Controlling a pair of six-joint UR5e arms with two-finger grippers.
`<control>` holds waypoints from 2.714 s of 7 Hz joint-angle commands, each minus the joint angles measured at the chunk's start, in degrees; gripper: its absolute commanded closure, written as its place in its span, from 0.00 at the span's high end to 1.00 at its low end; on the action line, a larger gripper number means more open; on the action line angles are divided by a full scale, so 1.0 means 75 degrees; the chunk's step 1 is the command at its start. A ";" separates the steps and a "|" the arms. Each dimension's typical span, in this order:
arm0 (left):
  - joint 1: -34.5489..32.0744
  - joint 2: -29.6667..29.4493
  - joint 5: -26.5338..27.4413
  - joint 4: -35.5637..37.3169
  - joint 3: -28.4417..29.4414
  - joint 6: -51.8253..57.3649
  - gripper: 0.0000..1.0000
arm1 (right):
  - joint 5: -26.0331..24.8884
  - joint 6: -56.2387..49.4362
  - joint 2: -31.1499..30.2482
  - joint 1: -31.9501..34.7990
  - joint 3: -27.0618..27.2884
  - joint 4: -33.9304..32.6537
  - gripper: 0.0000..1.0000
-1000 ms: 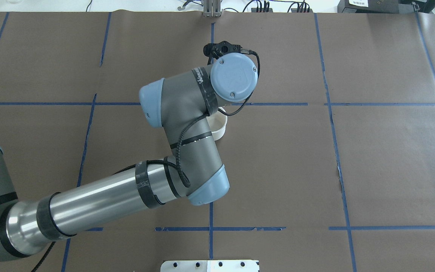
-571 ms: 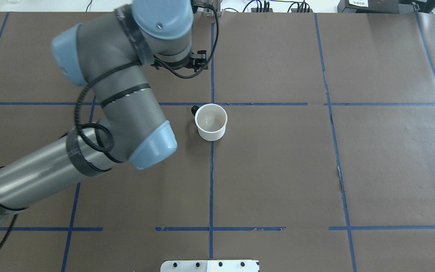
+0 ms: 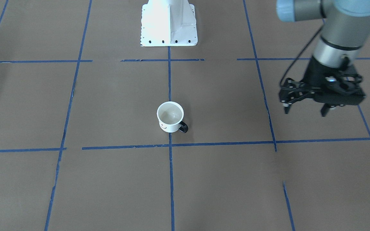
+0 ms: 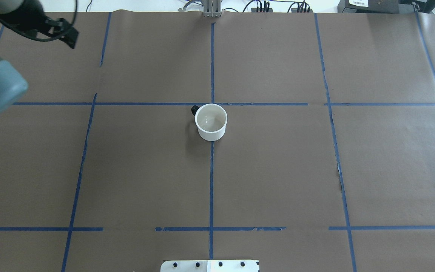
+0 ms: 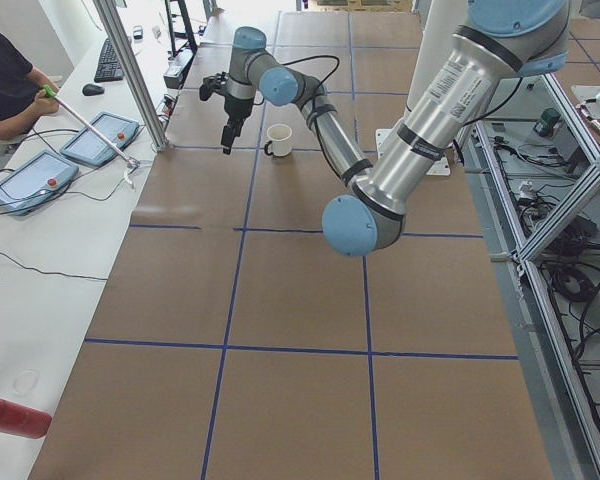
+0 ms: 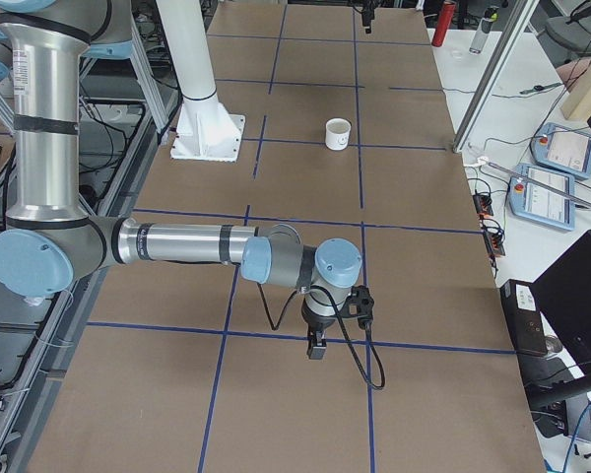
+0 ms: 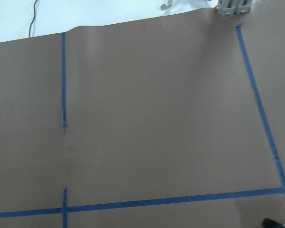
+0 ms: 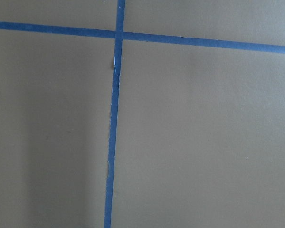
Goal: Flip mug
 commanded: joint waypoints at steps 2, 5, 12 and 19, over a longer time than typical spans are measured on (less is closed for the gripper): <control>-0.3019 0.2485 -0.1912 -0.0329 0.0962 0.4616 1.00 | 0.0000 0.0000 0.0000 0.0000 0.0000 0.0000 1.00; -0.3203 0.4045 -0.2079 -0.0341 0.1248 0.4710 1.00 | 0.0000 0.0000 0.0000 0.0000 0.0000 0.0000 1.00; -0.3249 0.3660 -0.1997 -0.0377 0.1272 0.4710 1.00 | 0.0000 0.0000 0.0000 0.0000 0.0000 0.0000 1.00; -0.3308 0.3322 -0.2032 -0.0412 0.1598 0.4686 1.00 | 0.0000 0.0000 0.0000 0.0000 0.0000 0.0000 1.00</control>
